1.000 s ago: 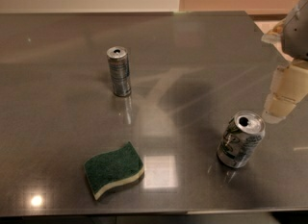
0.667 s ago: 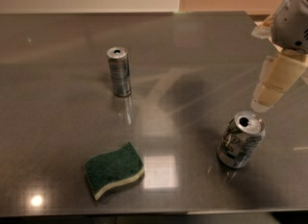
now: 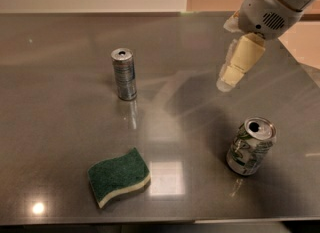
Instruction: Move redbull can near 7up can
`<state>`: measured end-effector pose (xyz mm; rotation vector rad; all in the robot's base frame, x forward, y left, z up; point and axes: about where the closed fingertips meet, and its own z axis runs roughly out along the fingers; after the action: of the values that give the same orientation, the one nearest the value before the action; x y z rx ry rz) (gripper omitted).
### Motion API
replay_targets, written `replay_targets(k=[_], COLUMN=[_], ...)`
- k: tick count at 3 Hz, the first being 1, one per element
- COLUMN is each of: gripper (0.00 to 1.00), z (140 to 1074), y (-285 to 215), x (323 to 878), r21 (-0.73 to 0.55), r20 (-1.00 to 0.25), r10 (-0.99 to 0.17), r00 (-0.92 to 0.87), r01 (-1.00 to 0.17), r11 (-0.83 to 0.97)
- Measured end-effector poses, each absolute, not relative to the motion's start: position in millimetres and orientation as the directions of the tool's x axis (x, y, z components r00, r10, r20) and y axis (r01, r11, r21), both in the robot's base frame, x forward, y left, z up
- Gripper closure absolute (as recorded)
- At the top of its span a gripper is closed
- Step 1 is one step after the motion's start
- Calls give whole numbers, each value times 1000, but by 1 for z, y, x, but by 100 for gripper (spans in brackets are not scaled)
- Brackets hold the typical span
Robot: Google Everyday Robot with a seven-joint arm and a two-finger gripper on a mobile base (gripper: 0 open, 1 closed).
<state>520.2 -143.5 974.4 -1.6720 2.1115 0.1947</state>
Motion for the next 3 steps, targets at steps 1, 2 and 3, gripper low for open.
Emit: replay_targets(k=[1,2,3], gripper=[0,0,0], z=[962,948,938], y=[-106,-70,-39], x=[546,566,578], r21=[-134,-117,-103], r20=[-473,-517,-550], r10=[-864,-838,-816], r00=[-171,-177,-176], r01=[-955,-955,-956], r11=[263,273,275])
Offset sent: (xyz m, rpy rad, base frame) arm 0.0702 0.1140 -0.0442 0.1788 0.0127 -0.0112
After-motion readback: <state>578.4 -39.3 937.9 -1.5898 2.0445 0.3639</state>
